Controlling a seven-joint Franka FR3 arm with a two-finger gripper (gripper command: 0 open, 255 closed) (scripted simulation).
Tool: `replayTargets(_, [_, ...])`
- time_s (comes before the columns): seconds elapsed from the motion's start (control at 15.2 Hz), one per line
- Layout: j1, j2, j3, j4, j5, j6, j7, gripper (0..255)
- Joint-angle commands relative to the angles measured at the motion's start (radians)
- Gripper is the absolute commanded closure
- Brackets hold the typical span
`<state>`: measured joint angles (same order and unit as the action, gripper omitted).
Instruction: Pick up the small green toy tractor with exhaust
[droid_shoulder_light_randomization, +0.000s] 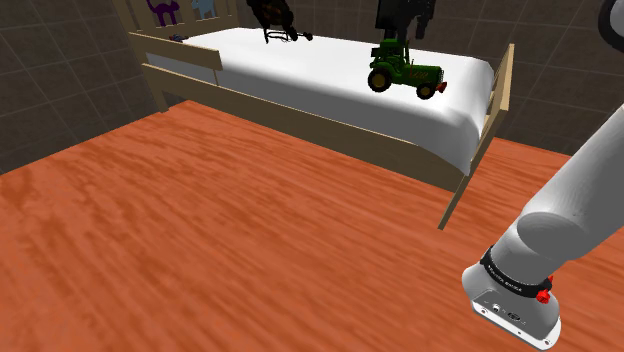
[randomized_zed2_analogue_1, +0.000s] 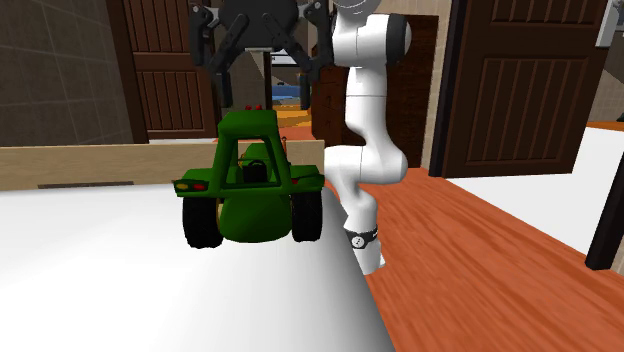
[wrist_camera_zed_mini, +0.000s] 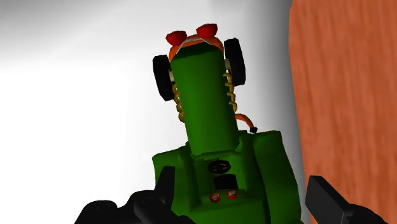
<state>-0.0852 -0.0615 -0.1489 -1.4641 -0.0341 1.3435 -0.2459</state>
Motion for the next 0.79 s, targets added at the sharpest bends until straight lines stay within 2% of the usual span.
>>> replayTargets(0.0, [-0.007,0.07,-0.008,0.117,0.005,-0.045,-0.011,0])
replayTargets(0.46, [-0.004,0.019,-0.005,-0.045,-0.002,0.066,-0.002,0])
replayTargets(0.59, [-0.004,0.016,-0.005,-0.057,-0.003,0.075,-0.002,0])
replayTargets(0.66, [-0.004,0.017,-0.005,-0.057,-0.003,0.076,-0.003,255])
replayTargets(0.73, [-0.005,0.017,-0.005,-0.056,-0.003,0.075,-0.003,255])
